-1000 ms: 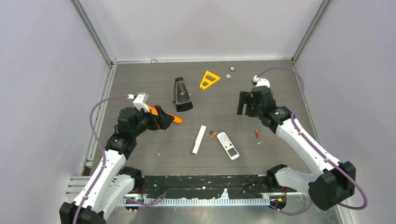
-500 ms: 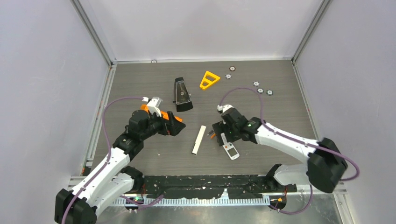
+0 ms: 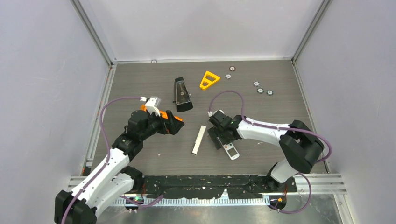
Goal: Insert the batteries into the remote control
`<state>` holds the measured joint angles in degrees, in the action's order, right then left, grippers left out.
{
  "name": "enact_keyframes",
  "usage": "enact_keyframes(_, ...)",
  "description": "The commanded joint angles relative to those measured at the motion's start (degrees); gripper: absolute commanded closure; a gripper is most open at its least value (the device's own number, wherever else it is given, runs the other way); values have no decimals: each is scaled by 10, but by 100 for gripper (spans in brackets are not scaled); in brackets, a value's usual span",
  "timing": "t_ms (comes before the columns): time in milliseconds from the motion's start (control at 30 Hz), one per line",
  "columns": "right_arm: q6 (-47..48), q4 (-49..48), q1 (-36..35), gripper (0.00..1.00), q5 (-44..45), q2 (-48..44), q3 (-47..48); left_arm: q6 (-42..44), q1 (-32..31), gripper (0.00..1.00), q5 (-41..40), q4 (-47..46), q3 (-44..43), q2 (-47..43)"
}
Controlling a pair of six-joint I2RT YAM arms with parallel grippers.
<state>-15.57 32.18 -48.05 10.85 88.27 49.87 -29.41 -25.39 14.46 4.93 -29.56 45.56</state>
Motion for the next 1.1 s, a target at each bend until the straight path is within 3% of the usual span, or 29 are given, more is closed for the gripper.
enact_keyframes(0, -18, 3, -2, 13, 44, 22, 25, 16, -1, 3, -12, -22, -12, -11)
enact_keyframes(233, -22, -19, 8, 26, 1, 41, 26, 37, -1, 2, -25, -14, -26, -19)
enact_keyframes(400, -30, -25, 22, 57, -15, 26, 13, 36, -1, 2, -26, -16, -26, -26)
enact_keyframes(467, -33, -23, 25, 61, -2, -6, 12, 34, -1, 2, -25, -18, -27, -30)
enact_keyframes(867, -14, 40, 122, 62, 40, -240, 82, 11, -1, 2, -9, -33, -32, -51)
enact_keyframes(1067, -23, 49, 149, 62, 4, -262, 89, 4, -1, 2, -8, -35, -27, -63)
